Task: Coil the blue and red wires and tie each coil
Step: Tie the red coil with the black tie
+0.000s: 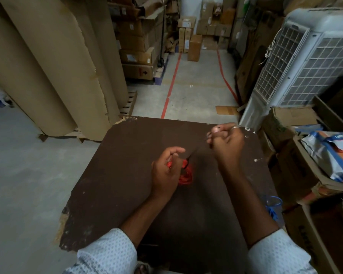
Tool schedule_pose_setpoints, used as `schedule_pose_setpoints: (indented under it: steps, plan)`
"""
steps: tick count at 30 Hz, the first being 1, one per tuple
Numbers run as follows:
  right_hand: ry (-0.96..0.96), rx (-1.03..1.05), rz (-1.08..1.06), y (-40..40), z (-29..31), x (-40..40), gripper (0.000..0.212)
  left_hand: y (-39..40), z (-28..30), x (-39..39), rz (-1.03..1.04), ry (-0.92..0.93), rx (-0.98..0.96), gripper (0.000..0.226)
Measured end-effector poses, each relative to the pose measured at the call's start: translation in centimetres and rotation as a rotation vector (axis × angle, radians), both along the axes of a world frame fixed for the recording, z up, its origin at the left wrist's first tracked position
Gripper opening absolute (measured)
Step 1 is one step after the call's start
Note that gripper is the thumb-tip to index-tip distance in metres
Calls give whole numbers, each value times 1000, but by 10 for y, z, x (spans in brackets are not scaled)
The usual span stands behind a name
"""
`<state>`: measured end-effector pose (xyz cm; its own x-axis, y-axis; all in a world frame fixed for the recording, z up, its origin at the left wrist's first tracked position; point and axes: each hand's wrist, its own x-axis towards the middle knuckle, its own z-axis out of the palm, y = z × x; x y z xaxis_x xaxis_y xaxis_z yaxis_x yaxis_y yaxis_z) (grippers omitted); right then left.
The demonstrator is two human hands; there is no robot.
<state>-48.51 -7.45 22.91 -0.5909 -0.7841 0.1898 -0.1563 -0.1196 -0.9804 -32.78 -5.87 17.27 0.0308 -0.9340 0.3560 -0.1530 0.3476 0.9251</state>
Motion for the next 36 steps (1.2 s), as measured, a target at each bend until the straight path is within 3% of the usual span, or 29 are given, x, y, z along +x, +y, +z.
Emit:
schedule_pose_setpoints:
  steps: [6, 12, 15, 20, 24, 36]
  plan:
    - [-93, 63, 30, -13, 6, -8, 19, 12, -2, -8, 14, 97, 72, 22]
    - [-225, 114, 119, -4, 8, -1, 4, 10, 3, -9, 47, 112, 82, 25]
    - [-212, 133, 214, 8, 8, 11, 15, 7, 1, -9, 62, 84, 81, 26]
    - [13, 218, 400, 20, -5, 15, 9, 5, -4, -8, 58, 32, 66, 28]
    - [7, 184, 557, 26, -12, 12, 10, 4, -5, -7, 79, 53, 79, 27]
    - [92, 172, 405, 26, -38, 16, 31, 5, -6, -10, 56, 53, 92, 26]
